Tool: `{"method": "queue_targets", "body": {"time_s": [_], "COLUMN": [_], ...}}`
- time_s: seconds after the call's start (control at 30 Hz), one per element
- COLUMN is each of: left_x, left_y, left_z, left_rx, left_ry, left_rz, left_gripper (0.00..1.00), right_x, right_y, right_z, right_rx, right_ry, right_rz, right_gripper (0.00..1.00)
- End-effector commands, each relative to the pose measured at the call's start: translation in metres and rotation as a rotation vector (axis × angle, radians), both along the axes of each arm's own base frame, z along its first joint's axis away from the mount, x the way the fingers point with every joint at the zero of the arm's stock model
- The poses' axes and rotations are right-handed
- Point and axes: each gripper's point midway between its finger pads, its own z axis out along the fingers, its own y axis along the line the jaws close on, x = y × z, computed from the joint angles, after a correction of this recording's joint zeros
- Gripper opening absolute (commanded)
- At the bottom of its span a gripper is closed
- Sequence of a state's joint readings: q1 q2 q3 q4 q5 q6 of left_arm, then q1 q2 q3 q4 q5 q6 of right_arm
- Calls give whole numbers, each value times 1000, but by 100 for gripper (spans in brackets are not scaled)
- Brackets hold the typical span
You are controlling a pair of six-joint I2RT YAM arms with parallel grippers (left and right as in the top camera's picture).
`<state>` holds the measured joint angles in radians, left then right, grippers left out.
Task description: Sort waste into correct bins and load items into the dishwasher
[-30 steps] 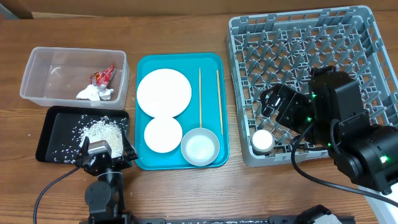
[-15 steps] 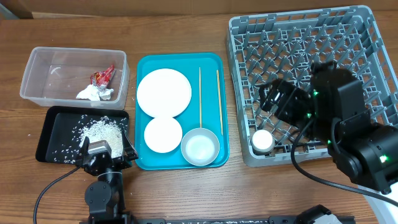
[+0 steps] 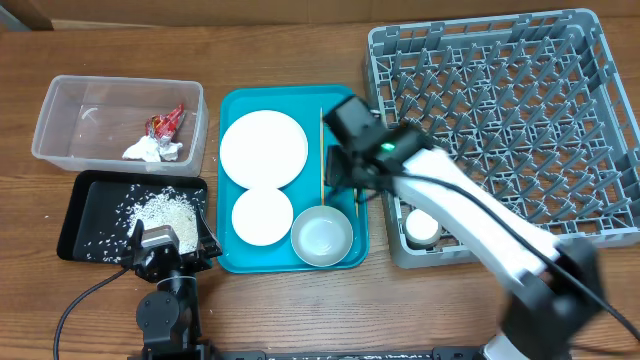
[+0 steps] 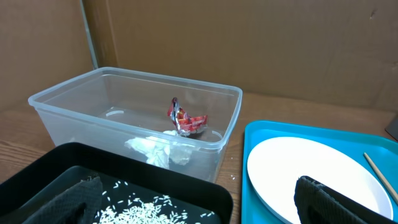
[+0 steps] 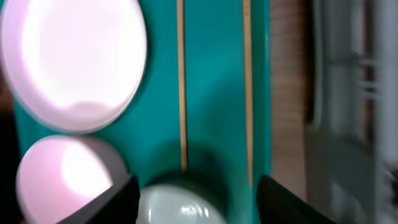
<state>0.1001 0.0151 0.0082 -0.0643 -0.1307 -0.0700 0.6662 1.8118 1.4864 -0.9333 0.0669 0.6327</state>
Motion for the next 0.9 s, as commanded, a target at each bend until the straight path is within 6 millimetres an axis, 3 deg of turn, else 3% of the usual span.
{"method": "queue_targets", "body": {"time_s": [0.0, 0.2, 0.4, 0.57, 0.7, 0.73, 0.87], "left_x": [-1, -1, -1, -1, -1, -1, -1], "left_y": [1, 1, 1, 1, 1, 1, 1], "left_z": [1, 1, 1, 1, 1, 1, 1], "left_rx": [19, 19, 19, 19, 19, 19, 19], "left_ry": [-4, -4, -4, -4, -4, -4, -4], "left_rz": [6, 6, 6, 6, 6, 6, 6], "left_gripper": [100, 100, 100, 100, 100, 100, 100], "right_x": [21, 50, 50, 47, 38, 36, 42], "right_y": [6, 44, 41, 37, 31, 30, 29], "right_z": [-28, -67, -103, -113, -130, -132, -119], "right_rx": [-40, 65, 38, 19, -16, -18, -38], "right_ry": [-29, -66, -11, 17, 69, 76, 71], "right_rz": [19, 100, 78, 76, 75, 75, 68], "right_gripper": [57, 58, 57, 36, 30, 23, 5]}}
